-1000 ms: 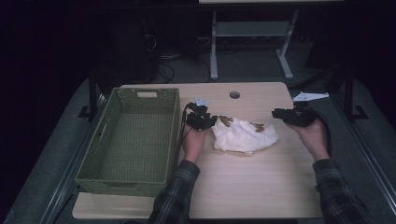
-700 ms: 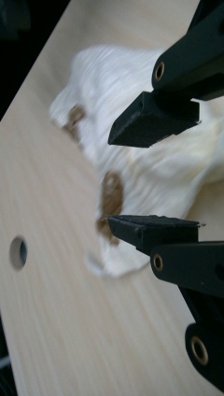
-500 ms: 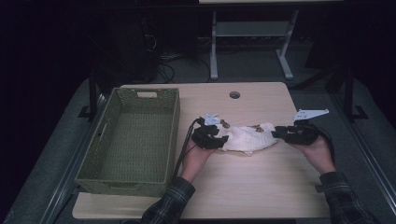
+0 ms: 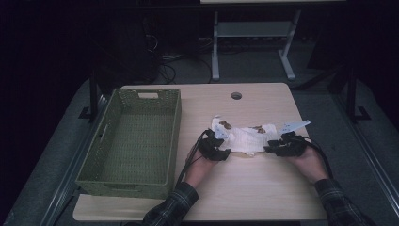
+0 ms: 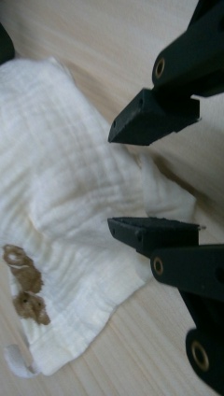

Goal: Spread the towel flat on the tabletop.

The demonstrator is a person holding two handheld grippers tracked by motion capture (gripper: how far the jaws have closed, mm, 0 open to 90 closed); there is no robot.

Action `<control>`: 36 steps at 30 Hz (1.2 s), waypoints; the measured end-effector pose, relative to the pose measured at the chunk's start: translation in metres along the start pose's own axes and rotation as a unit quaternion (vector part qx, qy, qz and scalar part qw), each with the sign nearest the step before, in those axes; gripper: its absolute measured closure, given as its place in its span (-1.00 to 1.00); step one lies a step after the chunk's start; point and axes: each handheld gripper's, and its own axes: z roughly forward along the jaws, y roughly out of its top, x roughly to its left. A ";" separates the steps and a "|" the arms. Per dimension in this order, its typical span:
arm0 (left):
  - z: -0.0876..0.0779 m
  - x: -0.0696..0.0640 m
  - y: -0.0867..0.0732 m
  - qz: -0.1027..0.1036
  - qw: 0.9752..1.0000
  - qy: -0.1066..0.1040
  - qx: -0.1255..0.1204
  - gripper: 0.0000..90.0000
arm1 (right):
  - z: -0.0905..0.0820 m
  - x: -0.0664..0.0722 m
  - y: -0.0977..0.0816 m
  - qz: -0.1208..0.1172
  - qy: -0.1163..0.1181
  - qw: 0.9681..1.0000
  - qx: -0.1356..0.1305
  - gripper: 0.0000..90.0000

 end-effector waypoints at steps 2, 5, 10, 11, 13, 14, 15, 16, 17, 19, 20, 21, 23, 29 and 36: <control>0.002 0.001 0.000 0.004 1.000 0.007 0.000 0.31 | 0.001 0.000 -0.001 -0.005 -0.008 1.000 0.001 0.52; 0.003 0.004 0.000 0.006 1.000 0.003 0.005 0.71 | 0.001 -0.001 0.000 -0.005 -0.020 1.000 0.001 0.88; -0.002 0.005 0.001 -0.009 1.000 -0.021 0.002 0.86 | -0.002 -0.002 0.000 0.002 -0.014 1.000 0.002 0.96; -0.002 0.005 0.001 -0.009 1.000 -0.021 0.002 0.87 | -0.002 -0.002 0.000 0.002 -0.014 1.000 0.002 0.96; -0.011 0.004 0.005 -0.019 0.999 -0.033 -0.008 0.87 | -0.007 -0.003 0.001 0.003 -0.010 1.000 -0.006 0.97; -0.014 0.004 0.006 -0.019 0.999 -0.035 -0.014 0.87 | -0.013 -0.002 0.002 0.005 -0.010 1.000 -0.013 0.97; -0.026 0.004 0.011 -0.022 0.999 -0.042 -0.027 0.87 | -0.022 -0.001 0.003 0.005 -0.008 1.000 -0.028 0.97; -0.026 0.004 0.011 -0.022 0.999 -0.042 -0.027 0.87 | -0.026 -0.002 0.004 0.000 -0.009 0.999 -0.035 0.97; -0.032 0.005 0.013 -0.023 0.998 -0.043 -0.035 0.87 | -0.026 -0.002 0.004 0.000 -0.009 0.999 -0.035 0.97; -0.043 0.006 0.018 -0.030 0.997 -0.051 -0.056 0.87 | -0.039 -0.001 0.007 -0.001 -0.012 0.998 -0.055 0.97; -0.051 0.006 0.021 -0.036 0.996 -0.054 -0.069 0.87 | -0.043 -0.001 0.008 0.000 -0.013 0.998 -0.061 0.97; -0.056 0.006 0.024 -0.036 0.995 -0.054 -0.080 0.87 | -0.050 -0.001 0.011 -0.004 -0.015 0.997 -0.069 0.97; -0.067 0.007 0.031 -0.034 0.993 -0.055 -0.094 0.88 | -0.062 0.000 0.015 -0.006 -0.014 0.996 -0.091 0.97; -0.098 0.006 0.048 -0.037 0.987 -0.064 -0.141 0.88 | -0.094 0.006 0.030 -0.025 -0.015 0.991 -0.127 0.97; -0.088 0.017 0.055 -0.051 0.989 -0.058 -0.127 0.87 | -0.097 -0.001 0.044 -0.026 -0.017 0.991 -0.128 0.96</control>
